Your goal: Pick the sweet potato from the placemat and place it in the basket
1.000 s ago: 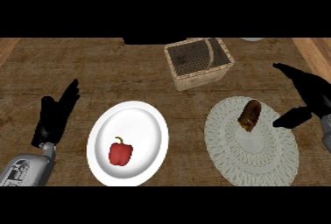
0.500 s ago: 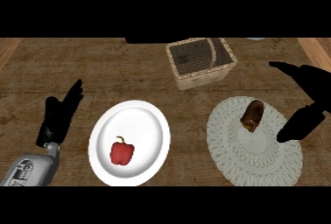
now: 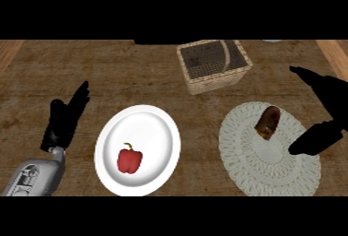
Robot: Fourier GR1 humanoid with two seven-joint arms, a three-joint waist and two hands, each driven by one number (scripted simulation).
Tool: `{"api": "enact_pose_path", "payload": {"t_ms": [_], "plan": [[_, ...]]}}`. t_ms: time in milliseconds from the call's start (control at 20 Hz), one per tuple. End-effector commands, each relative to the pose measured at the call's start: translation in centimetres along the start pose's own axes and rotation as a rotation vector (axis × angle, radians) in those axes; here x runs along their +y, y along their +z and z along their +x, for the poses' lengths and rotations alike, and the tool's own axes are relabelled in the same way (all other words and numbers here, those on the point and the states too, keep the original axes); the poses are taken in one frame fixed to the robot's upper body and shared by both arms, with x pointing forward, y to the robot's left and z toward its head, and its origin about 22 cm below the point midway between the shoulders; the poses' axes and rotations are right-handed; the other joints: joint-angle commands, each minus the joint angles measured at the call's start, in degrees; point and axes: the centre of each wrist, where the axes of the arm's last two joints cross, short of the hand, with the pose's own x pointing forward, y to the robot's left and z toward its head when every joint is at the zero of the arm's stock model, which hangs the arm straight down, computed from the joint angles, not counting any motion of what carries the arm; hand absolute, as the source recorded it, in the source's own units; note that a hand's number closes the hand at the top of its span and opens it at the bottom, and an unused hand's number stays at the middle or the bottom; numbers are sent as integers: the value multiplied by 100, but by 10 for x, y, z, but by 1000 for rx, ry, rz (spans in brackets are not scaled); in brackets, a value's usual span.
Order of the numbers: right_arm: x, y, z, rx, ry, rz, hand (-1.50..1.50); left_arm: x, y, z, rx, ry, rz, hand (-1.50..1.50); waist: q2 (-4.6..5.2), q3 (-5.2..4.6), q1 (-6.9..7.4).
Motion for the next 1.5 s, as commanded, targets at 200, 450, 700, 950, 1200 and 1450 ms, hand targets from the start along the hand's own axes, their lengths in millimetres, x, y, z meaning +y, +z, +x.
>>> {"api": "enact_pose_path", "payload": {"t_ms": [200,450,700,950,1200,1450], "plan": [[20,-20,-14,89,12,1,-150,10,-10,-5,-8,15,5,0,15,2,16],[43,-38,-12,79,4,34,-150,6,-9,-3,-19,2,-4,0,16,3,31],[68,-39,-29,62,-3,19,-150,17,-1,2,7,-17,-2,0,8,4,25],[76,-48,-22,72,4,11,-150,2,-4,13,8,1,5,0,7,4,25],[73,-53,-39,71,-14,16,-150,-17,2,9,-11,-4,5,0,4,4,12],[110,-85,-37,66,-11,17,-150,10,-19,23,0,-7,-3,0,18,5,33]]}}
